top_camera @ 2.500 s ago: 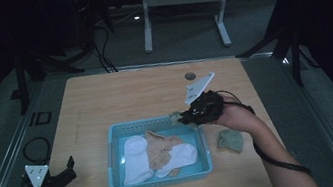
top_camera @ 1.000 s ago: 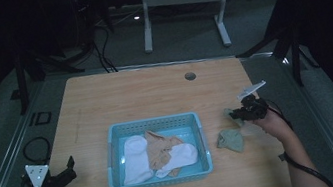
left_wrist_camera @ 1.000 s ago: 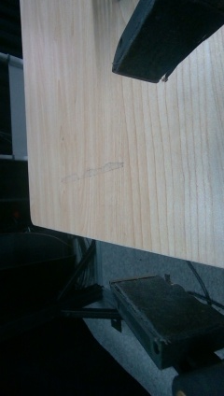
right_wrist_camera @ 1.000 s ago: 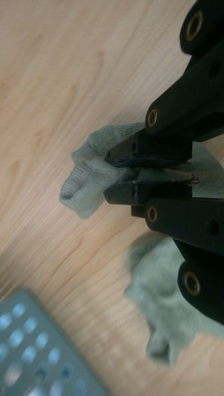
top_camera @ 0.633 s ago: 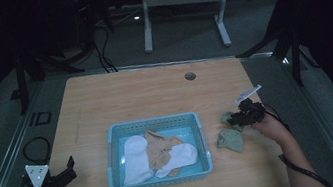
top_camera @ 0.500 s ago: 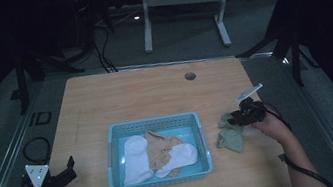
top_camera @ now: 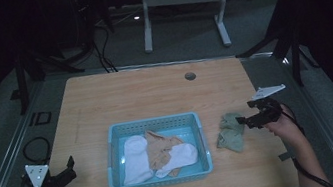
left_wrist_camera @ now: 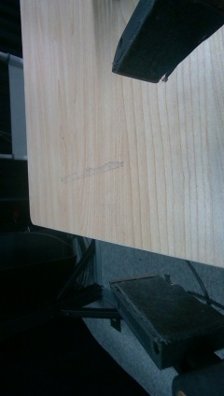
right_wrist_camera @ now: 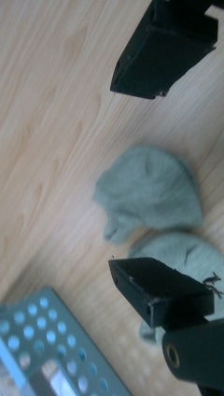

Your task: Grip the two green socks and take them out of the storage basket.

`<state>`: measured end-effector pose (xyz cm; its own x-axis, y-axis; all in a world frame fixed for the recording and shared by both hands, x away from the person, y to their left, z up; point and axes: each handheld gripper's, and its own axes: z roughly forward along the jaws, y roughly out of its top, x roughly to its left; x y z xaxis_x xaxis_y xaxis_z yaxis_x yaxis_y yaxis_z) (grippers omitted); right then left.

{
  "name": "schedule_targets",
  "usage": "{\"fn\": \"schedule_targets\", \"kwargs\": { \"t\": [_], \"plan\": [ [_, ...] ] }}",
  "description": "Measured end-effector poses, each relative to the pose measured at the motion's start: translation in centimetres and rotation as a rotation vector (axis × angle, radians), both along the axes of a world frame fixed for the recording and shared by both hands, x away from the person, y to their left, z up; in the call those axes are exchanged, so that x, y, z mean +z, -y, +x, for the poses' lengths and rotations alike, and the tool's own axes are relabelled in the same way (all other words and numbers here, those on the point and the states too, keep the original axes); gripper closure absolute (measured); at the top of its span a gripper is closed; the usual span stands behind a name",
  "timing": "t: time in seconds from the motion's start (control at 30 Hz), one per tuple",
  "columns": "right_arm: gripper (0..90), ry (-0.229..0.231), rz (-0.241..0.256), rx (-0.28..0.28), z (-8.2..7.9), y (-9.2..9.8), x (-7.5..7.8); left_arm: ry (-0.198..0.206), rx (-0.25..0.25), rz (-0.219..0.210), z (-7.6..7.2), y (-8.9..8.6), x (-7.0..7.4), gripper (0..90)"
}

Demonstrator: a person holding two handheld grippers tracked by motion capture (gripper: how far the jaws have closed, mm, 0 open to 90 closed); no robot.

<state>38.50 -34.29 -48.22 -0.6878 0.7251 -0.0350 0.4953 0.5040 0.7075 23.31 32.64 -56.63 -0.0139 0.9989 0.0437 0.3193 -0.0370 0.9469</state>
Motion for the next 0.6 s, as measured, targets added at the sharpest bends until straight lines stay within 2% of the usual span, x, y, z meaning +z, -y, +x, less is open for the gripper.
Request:
{"fn": "schedule_targets", "kwargs": {
  "t": [0.03, 0.07, 0.13, 0.17, 0.33, 0.6],
  "plan": [
    [11.0, 0.02, -0.001, -0.019, -0.2, 0.3, -0.1, 0.0, 0.001, 0.0, 0.0, 0.0, 0.0, 0.4],
    [11.0, 0.02, -0.001, -0.019, -0.2, 0.3, -0.1, 0.0, 0.001, 0.0, 0.0, 0.0, 0.0, 0.4],
    [11.0, 0.045, 0.039, -0.072, -0.6, 1.5, -0.8, 0.0, 0.001, 0.0, 0.0, 0.0, 0.0, 0.4],
    [11.0, 0.05, 0.043, -0.084, -0.7, 1.7, -0.9, 0.0, 0.0, 0.0, 0.0, 0.0, 0.0, 0.4],
    [11.0, 0.051, 0.076, -0.142, -1.4, 3.0, -2.5, 0.0, 0.0, 0.0, 0.0, 0.0, 0.0, 0.4],
    [11.0, 0.08, 0.127, -0.226, -2.8, 4.3, -4.3, 0.001, -0.001, -0.001, 0.0, 0.0, 0.0, 0.4]
  ]
}}
